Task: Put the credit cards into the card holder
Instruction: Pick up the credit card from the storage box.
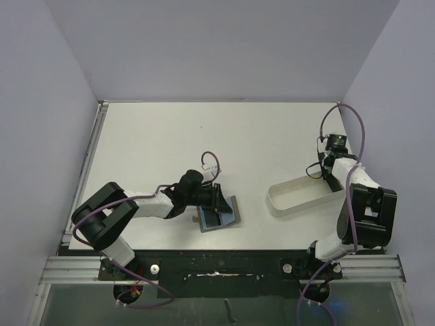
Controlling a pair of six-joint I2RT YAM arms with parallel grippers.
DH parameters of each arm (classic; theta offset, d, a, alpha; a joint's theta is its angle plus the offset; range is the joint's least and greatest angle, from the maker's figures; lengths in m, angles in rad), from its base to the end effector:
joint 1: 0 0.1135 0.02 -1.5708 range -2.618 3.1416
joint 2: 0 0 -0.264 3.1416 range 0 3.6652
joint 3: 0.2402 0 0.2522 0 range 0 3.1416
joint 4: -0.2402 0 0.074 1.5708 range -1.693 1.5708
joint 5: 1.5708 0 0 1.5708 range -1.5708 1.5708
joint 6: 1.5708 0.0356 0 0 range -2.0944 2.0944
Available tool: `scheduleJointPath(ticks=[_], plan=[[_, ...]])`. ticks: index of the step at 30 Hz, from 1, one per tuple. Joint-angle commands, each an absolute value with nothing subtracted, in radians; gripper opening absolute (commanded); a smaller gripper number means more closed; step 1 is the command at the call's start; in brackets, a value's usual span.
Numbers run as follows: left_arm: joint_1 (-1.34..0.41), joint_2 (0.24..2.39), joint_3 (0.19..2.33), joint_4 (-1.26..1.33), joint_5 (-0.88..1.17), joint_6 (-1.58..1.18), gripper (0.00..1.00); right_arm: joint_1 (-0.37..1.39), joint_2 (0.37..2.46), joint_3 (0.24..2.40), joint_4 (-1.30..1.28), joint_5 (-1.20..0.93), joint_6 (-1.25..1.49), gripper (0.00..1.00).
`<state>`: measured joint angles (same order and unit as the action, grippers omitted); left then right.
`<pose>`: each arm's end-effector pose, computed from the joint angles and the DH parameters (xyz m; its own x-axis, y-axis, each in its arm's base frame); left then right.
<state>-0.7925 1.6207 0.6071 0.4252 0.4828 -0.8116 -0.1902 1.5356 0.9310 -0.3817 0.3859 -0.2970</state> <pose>0.1998 -0.2262 0.1424 -0.9224 0.0205 -0.3857 0.3381 0.5254 -0.7808 0.2973 -0.0709 0.1982 -0.8940 -0.1040 -0.4358 0.1228 0.8785 -0.4616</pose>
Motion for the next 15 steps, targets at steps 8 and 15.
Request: scheduleJointPath(ticks=[8,15], plan=[[-0.798,1.623,0.634,0.529,0.491,-0.825,0.17,-0.185,1.551,0.929,-0.336,0.427,-0.295,0.36],[-0.798,1.63,0.631,0.567,0.489,-0.848,0.18,-0.183,1.54,0.93,-0.339,0.421,-0.293,0.18]])
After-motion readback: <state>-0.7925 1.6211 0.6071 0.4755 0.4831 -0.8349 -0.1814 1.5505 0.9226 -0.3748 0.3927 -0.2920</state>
